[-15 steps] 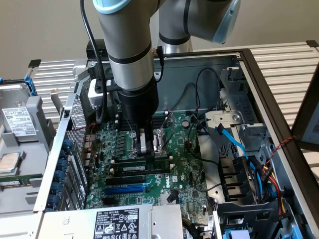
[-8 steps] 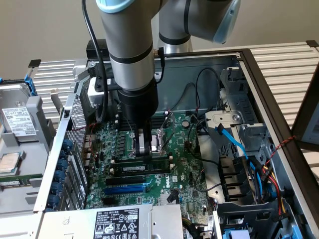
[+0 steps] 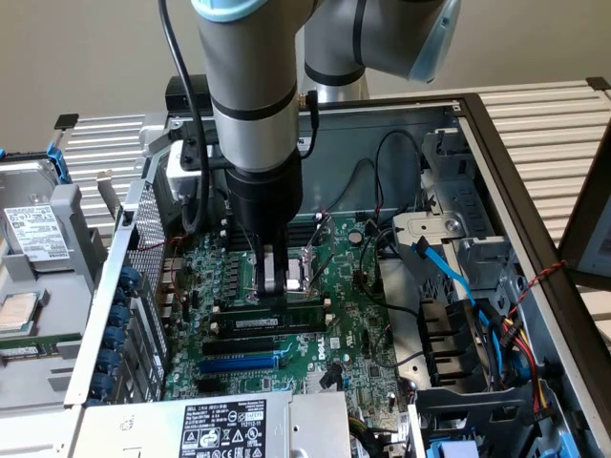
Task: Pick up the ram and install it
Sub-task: 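Press down the ram until it locks into place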
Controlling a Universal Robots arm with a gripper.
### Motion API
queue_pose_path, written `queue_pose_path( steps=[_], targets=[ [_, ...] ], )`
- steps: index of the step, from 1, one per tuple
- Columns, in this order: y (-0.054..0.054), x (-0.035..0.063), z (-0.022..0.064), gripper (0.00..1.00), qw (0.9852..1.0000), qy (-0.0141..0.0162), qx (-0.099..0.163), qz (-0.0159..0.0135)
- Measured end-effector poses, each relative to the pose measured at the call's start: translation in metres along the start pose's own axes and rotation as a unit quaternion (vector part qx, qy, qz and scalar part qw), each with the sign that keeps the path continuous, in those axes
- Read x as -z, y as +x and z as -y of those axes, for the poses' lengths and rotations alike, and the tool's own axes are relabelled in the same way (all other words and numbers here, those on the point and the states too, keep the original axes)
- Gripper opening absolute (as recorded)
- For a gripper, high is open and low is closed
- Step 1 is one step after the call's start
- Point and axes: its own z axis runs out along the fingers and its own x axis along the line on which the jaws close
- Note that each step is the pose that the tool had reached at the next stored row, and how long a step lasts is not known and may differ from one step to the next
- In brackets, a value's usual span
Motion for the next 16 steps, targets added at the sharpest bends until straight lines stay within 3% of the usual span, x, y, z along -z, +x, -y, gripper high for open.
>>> queue_pose_path(
  steps=[1, 2, 3, 6, 8, 9, 12, 16],
  targets=[
    [0.001, 0.0002, 0.0001, 0.34, 1.0, -0.0009, 0.0, 0.0022],
    [0.001, 0.0003, 0.0001, 0.34, 1.0, -0.0014, 0.0, 0.0029],
    [0.001, 0.0003, 0.0002, 0.41, 1.0, -0.0019, 0.0, 0.0032],
    [0.001, 0.0002, 0.0013, 0.41, 1.0, -0.0024, 0.0, 0.0049],
    [0.001, 0.0001, 0.0027, 0.32, 1.0, -0.0024, -0.001, 0.0068],
    [0.001, 0.0002, 0.0038, 0.32, 1.0, -0.0025, -0.001, 0.0082],
    [0.0, 0.0008, 0.0071, 0.14, 0.9999, -0.0042, -0.001, 0.0142],
    [0.001, 0.0016, 0.0116, 0.11, 0.9997, -0.0076, -0.002, 0.0251]
  ],
)
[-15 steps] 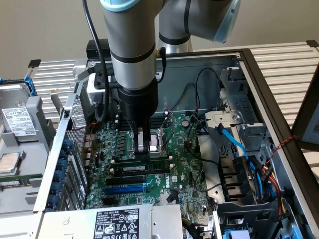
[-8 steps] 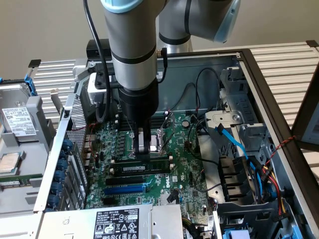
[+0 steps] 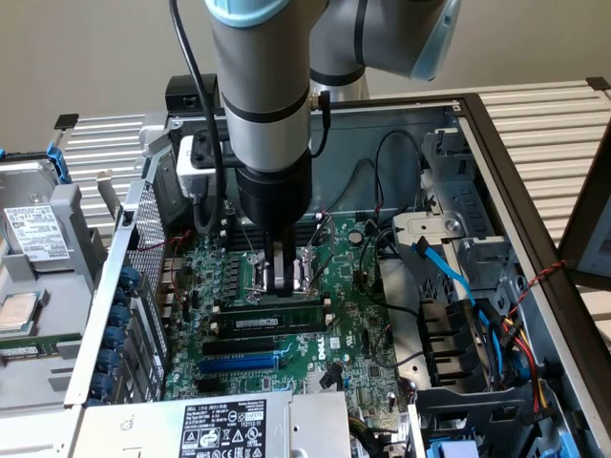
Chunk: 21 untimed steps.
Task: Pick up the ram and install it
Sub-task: 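Press down the ram until it locks into place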
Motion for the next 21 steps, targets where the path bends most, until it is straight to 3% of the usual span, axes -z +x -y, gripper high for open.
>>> queue_pose_path(
  steps=[3, 4, 6, 7, 8, 9, 10, 11, 21],
  targets=[
    [0.002, 0.0003, 0.0004, 0.11, 1.0, -0.0047, -0.001, 0.0036],
    [0.004, 0.0005, 0.0005, 0.11, 1.0, -0.008, -0.001, 0.0037],
    [0.006, 0.0008, 0.001, 0.11, 0.9998, -0.0188, -0.002, 0.003],
    [0.009, 0.001, 0.0054, 0.11, 0.9994, -0.0337, -0.004, 0.0023],
    [0.01, 0.0011, 0.0139, 0.11, 0.9993, -0.0374, -0.004, 0.0019],
    [0.01, 0.0006, 0.0163, 0.11, 0.9993, -0.0374, -0.004, 0.0012],
    [0.01, -0.0012, 0.0196, 0.11, 0.9993, -0.0369, -0.004, -0.0099],
    [0.01, -0.0029, 0.0204, 0.11, 0.9992, -0.0348, -0.003, -0.018],
    [0.01, -0.0064, 0.0229, 0.11, 0.9993, -0.0311, -0.001, -0.0187]
  ],
)
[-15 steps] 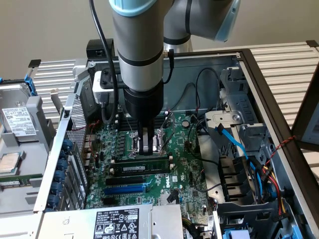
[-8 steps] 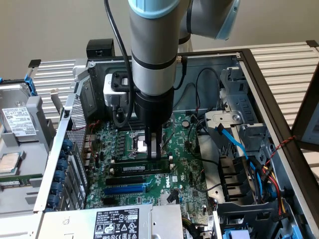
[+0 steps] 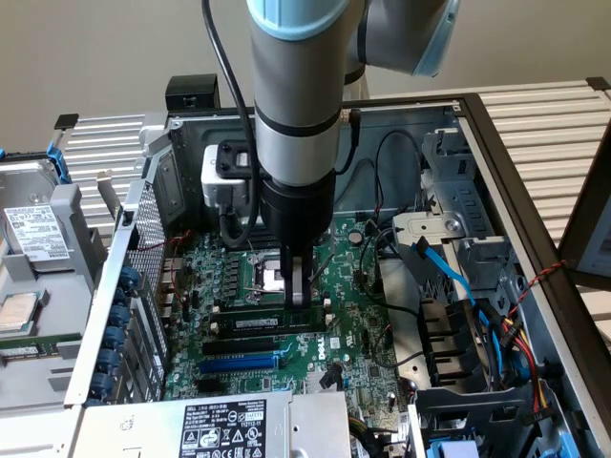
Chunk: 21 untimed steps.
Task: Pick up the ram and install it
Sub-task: 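Press down the ram until it locks into place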
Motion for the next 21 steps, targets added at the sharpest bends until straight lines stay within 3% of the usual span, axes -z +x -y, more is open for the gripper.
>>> queue_pose_path(
  steps=[12, 21],
  targets=[
    [-0.0002, -0.0052, 0.0009, 0.11, 1.0, 0.0009, 0.001, 0.0],
    [0.0003, -0.0092, 0.001, 0.11, 1.0, 0.0009, 0.001, -0.003]
  ],
)
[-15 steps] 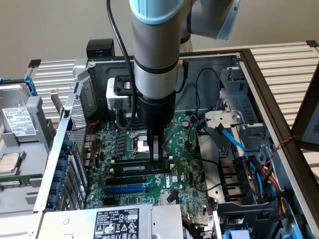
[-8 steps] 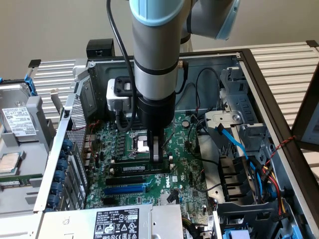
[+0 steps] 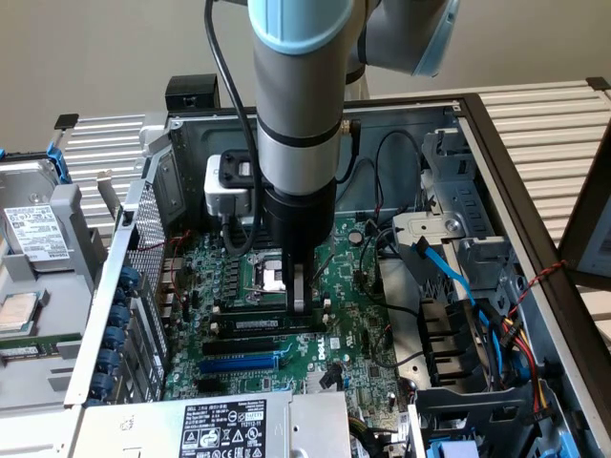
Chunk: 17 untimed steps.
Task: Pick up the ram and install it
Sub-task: 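Press down the ram until it locks into place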
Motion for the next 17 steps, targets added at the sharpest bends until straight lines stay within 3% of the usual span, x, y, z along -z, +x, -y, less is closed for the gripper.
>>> queue_pose_path(
  steps=[3, 8, 17],
  targets=[
    [0.0, 0.0015, -0.0018, 0.11, 1.0, 0.0003, 0.0, 0.0013],
    [-0.003, 0.0037, -0.0111, 0.11, 1.0, 0.0001, 0.0, 0.0007],
    [-0.01, 0.0071, -0.0394, 0.11, 1.0, -0.0011, 0.0, 0.0005]
  ],
)
